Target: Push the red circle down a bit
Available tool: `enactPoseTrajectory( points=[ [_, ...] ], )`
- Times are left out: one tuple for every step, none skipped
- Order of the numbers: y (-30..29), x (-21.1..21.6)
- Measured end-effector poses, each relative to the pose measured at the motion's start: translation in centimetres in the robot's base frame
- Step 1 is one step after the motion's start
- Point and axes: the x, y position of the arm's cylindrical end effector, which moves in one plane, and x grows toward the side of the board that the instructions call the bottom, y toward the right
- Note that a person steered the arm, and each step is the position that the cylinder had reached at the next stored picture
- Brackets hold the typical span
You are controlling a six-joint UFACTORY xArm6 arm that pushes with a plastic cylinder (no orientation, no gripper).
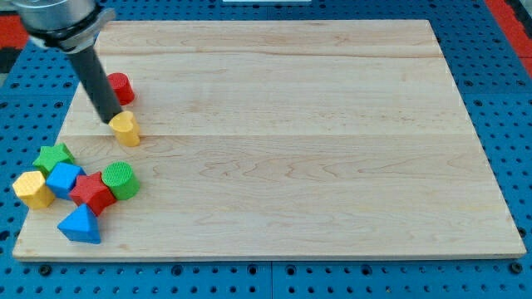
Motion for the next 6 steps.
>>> enactPoseTrajectory(
  points=[
    [4.2, 2.1],
    [4.5, 6.1],
    [6.1, 7.1],
    [11.8, 4.8],
    [15.2, -0.6],
    [12.7, -5.3]
  ],
)
